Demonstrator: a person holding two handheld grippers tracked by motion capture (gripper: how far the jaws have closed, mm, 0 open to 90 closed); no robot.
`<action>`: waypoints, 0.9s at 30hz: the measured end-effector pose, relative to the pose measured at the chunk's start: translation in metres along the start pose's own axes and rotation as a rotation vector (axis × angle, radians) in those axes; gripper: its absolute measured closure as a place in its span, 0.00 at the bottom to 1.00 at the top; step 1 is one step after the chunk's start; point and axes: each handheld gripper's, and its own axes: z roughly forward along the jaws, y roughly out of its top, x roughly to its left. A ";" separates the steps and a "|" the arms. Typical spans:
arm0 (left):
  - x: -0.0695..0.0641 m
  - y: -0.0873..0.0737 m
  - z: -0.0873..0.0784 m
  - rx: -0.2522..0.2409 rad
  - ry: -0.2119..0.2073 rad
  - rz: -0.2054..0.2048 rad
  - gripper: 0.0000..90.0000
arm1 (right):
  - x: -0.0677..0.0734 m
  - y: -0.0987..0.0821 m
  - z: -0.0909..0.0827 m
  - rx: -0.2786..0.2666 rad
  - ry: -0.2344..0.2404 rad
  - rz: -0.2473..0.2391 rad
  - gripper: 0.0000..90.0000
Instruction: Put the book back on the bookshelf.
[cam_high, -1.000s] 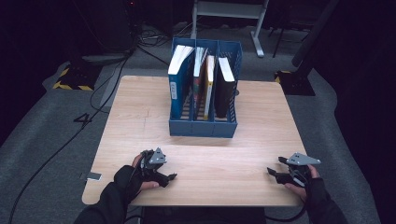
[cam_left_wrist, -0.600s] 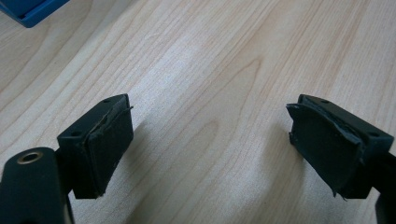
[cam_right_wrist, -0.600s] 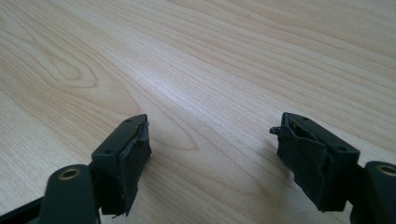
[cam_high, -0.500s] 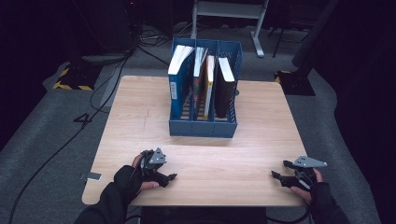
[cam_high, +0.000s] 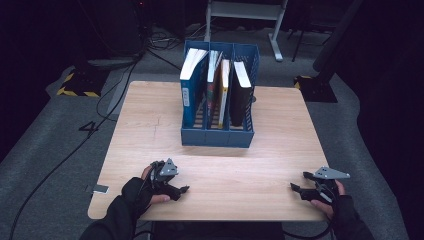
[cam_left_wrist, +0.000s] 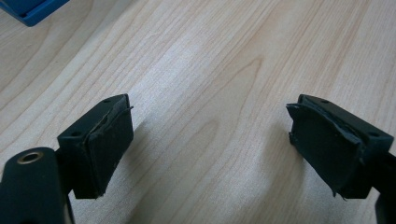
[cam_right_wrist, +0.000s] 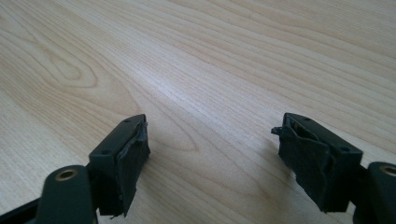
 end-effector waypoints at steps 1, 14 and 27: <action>0.000 0.000 0.000 0.000 0.000 0.000 0.15 | 0.000 0.000 0.000 0.000 0.000 -0.001 0.27; 0.000 0.000 0.000 0.001 -0.002 0.004 0.15 | 0.000 0.000 0.000 0.001 0.001 0.000 0.26; 0.001 0.001 0.001 0.002 -0.011 0.005 0.14 | 0.000 0.003 0.003 0.008 0.002 0.001 0.22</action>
